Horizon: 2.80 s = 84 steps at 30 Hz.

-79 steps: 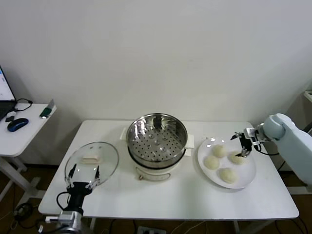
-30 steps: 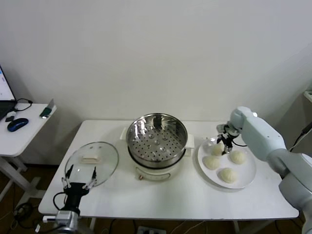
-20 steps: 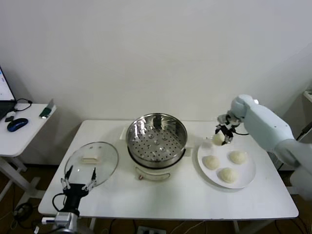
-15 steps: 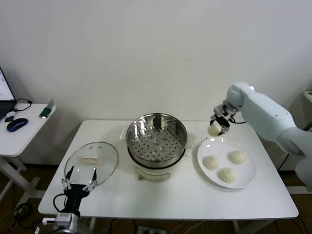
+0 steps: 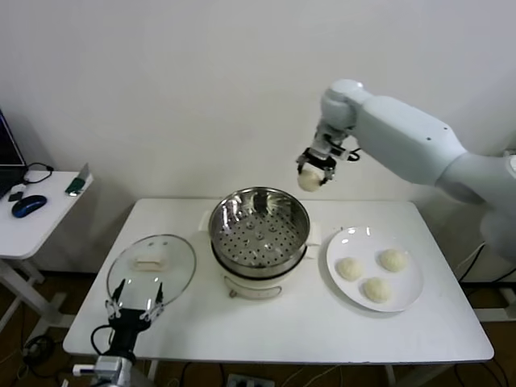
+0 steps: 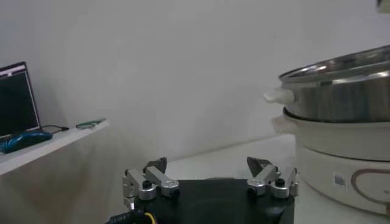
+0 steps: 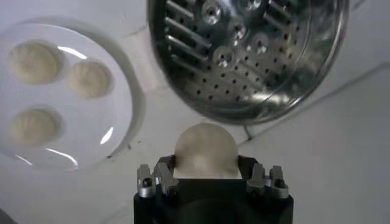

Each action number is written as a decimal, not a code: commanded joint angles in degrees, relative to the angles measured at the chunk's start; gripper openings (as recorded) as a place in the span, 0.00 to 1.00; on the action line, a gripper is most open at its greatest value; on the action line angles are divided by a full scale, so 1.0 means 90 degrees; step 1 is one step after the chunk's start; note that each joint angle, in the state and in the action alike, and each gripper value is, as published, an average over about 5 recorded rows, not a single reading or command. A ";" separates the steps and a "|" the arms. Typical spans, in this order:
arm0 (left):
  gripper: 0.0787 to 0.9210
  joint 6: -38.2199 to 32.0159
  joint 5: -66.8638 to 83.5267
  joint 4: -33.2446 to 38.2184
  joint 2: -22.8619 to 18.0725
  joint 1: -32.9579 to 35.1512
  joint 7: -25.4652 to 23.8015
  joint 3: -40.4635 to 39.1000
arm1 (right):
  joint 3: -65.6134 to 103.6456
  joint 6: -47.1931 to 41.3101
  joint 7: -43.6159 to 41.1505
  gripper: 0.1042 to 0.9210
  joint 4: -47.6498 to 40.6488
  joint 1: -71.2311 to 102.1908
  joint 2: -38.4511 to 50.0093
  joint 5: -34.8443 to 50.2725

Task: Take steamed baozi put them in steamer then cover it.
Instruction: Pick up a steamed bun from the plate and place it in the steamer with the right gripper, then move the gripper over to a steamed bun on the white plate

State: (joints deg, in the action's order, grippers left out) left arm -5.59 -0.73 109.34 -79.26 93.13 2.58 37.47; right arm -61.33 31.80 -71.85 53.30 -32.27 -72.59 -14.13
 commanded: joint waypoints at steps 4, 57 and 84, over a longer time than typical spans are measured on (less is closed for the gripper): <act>0.88 0.0210 0.0345 0.0305 -0.0086 0.0058 0.0008 -0.0015 | -0.0157 0.0618 0.0124 0.71 0.0029 0.0338 -0.1063 -0.0764; 0.88 0.0104 0.0276 0.0123 0.0064 0.0115 0.0074 -0.0081 | -0.2109 -0.2629 0.1238 0.88 0.1549 -0.1293 0.1492 0.2968; 0.88 0.0084 0.0165 0.0309 0.0049 0.0264 0.0065 -0.0094 | -0.0353 -0.5181 0.1292 0.88 0.1894 0.2491 0.4197 0.2776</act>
State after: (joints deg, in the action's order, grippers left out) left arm -4.85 0.99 112.03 -78.85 95.27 3.18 36.61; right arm -70.78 -11.58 -60.51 70.92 -20.29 -38.53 13.48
